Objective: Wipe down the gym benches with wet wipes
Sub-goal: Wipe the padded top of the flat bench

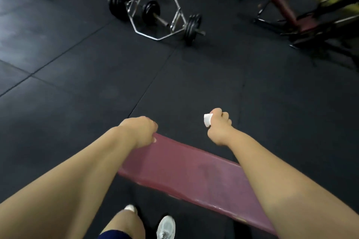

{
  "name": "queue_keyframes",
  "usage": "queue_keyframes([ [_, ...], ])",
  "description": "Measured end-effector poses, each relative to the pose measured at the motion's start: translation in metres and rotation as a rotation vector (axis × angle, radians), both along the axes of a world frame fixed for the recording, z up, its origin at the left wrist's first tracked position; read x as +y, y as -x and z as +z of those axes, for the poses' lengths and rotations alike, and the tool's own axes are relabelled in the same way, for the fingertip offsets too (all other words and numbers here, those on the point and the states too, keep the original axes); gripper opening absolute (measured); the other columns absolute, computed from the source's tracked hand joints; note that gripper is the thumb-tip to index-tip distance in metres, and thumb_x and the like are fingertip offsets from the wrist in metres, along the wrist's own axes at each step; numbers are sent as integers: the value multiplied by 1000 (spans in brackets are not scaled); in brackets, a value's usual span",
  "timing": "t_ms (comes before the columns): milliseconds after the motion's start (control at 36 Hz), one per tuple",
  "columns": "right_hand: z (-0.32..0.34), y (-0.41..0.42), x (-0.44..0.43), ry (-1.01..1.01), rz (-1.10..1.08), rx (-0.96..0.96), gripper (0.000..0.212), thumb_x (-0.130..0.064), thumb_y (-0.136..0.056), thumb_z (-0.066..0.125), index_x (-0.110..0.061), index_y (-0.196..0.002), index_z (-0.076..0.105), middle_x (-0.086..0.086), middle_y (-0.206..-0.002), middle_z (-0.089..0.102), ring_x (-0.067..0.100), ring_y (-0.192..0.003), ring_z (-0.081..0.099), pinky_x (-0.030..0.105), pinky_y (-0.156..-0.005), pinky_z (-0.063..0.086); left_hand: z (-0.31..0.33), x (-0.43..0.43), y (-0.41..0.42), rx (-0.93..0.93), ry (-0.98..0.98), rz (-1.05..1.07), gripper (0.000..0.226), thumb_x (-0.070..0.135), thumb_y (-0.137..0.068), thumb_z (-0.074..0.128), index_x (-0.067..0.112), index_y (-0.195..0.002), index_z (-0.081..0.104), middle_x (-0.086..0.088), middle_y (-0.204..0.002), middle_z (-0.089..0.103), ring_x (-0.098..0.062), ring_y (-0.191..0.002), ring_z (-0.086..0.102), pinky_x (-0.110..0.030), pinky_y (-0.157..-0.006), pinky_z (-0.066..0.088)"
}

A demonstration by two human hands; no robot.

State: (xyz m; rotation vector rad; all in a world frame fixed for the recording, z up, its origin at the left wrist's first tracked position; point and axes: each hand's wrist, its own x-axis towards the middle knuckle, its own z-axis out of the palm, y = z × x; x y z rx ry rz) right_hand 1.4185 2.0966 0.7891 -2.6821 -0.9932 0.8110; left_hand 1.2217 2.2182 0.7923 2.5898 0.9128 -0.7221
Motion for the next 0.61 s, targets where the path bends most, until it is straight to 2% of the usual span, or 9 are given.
queue_keyframes([
  [56, 14, -9, -14, -41, -120, 18, 34, -5, -89, 38, -13, -122, 35, 10, -124, 33, 29, -106, 41, 36, -87, 36, 22, -1, -18, -21, -26, -69, 35, 36, -92, 50, 23, -125, 53, 4, -126, 52, -21, -108, 56, -36, -86, 49],
  [111, 32, -16, -31, -90, -177, -21, 7, -15, -94, 36, -18, -100, 39, 8, -108, 38, 26, -92, 42, 33, -80, 34, 43, -2, -35, -46, -61, -147, 35, 37, -92, 51, 23, -124, 54, 3, -126, 53, -22, -110, 56, -36, -87, 49],
  [167, 52, -25, -44, -123, -191, -10, 9, -7, -91, 42, -15, -92, 40, 7, -91, 42, 21, -74, 40, 26, -65, 35, 62, -2, -52, -70, -104, -234, 35, 38, -92, 51, 22, -123, 55, 1, -126, 53, -23, -110, 55, -37, -89, 48],
  [222, 75, -25, -59, -20, -112, -45, 16, 3, -82, 43, -13, -83, 47, 5, -73, 42, 17, -58, 29, 23, -48, 26, 80, -5, -65, -86, -137, -318, 34, 38, -92, 51, 21, -122, 55, 1, -125, 53, -23, -109, 55, -37, -88, 49],
  [278, 96, -25, -73, 65, -70, -94, 19, 3, -69, 45, -16, -69, 46, 8, -70, 38, 23, -60, 25, 26, -48, 19, 97, -10, -79, -98, -168, -408, 34, 38, -92, 51, 21, -121, 56, 0, -123, 54, -23, -108, 56, -37, -87, 49],
  [361, 125, -20, -100, 131, -196, -138, 21, -4, -58, 48, -16, -56, 30, 6, -67, 37, 23, -66, 27, 25, -50, 18, 120, -23, -100, -104, -209, -532, 34, 40, -92, 52, 21, -120, 56, 0, -121, 55, -22, -106, 57, -37, -86, 50],
  [444, 146, -17, -141, 163, -328, -180, 16, -6, -57, 52, -17, -47, 47, 8, -62, 55, 25, -58, 40, 26, -54, 35, 141, -45, -123, -142, -233, -652, 33, 41, -92, 52, 21, -118, 57, 1, -120, 55, -21, -104, 56, -36, -84, 50],
  [500, 159, -14, -176, 133, -430, -193, 15, -10, -64, 56, -19, -52, 57, 6, -65, 66, 21, -56, 52, 28, -59, 45, 156, -67, -137, -173, -242, -723, 32, 41, -92, 52, 22, -117, 57, 1, -119, 55, -22, -102, 57, -35, -82, 50],
  [611, 189, 2, -246, 148, -648, -261, 16, -9, -66, 57, -16, -55, 48, 0, -64, 53, 21, -60, 46, 26, -57, 40, 182, -122, -162, -225, -241, -869, 31, 41, -91, 53, 23, -115, 58, 3, -117, 57, -20, -96, 60, -35, -82, 50],
])
